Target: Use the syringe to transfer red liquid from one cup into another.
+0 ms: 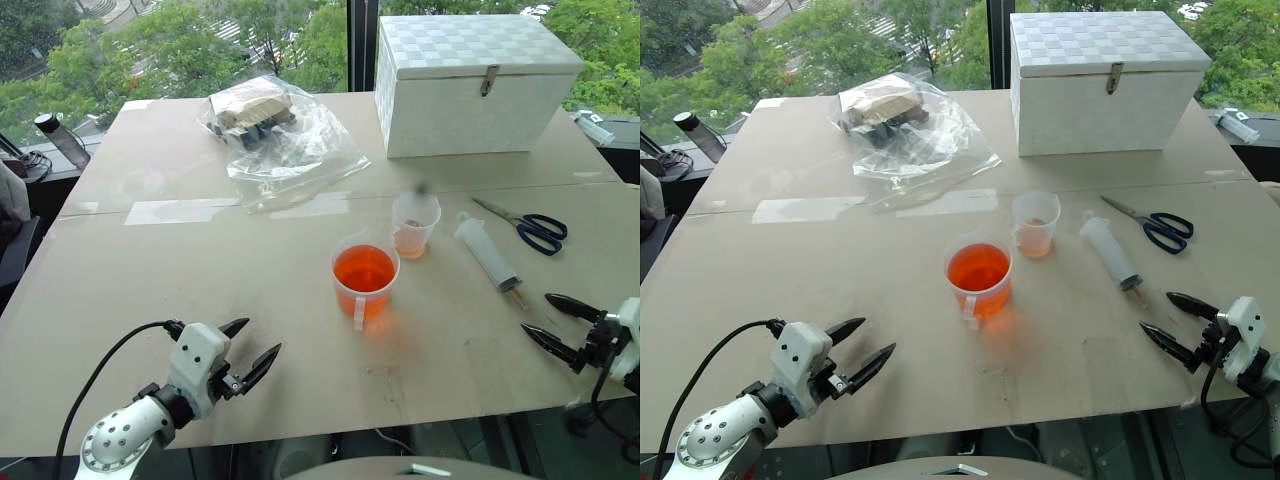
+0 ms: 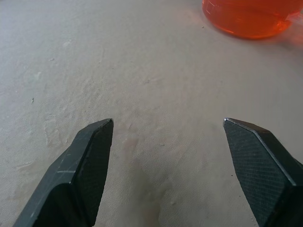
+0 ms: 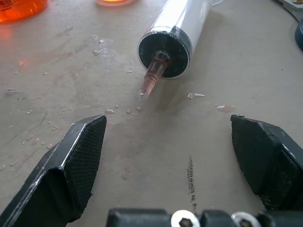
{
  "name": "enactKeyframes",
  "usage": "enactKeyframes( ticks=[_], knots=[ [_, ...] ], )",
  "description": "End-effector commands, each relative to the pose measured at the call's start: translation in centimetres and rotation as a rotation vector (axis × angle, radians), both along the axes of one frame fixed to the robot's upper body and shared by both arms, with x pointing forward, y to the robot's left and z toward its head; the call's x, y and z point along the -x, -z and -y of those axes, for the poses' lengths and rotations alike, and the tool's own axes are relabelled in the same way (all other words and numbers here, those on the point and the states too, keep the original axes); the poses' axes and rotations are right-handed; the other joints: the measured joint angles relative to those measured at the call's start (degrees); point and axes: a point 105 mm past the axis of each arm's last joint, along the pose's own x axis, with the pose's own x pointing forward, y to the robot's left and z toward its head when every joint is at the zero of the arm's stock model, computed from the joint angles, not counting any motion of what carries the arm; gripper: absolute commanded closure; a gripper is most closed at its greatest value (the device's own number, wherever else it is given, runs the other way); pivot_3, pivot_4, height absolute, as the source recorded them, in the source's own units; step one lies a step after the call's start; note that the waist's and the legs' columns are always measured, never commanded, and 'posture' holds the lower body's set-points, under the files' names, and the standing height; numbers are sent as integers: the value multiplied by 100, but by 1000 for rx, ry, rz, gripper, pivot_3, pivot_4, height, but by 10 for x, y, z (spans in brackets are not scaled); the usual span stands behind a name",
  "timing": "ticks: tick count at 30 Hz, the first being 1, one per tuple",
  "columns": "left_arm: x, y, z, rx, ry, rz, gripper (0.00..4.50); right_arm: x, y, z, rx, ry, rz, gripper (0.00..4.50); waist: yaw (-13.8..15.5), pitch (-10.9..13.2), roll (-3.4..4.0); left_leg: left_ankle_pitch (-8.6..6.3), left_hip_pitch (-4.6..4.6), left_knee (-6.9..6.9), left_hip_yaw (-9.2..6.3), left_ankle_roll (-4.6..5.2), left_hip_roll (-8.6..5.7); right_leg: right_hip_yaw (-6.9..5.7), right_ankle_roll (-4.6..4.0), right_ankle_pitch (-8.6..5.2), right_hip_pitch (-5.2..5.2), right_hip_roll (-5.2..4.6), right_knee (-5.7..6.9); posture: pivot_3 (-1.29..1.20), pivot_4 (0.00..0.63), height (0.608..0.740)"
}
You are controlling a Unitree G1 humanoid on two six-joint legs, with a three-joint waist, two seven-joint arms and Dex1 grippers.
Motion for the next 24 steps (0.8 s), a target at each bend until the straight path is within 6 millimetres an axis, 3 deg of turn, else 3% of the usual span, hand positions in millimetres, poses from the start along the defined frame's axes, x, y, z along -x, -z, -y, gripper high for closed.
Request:
enactKeyframes(
  ticks=[1,24],
  knots=[
    [0,-8,3,-8,18,43,720,-1,-8,-2,4,-26,14,46,0,0,0,0,0,0,0,0,0,0,0,0,0,0,0,0,150,740],
    [7,-2,-7,-33,18,49,720,-8,-15,-6,-23,-42,13,46,-2,0,0,-1,-2,-5,0,1,0,0,-5,-3,-2,-2,-6,0,150,740]
  ],
)
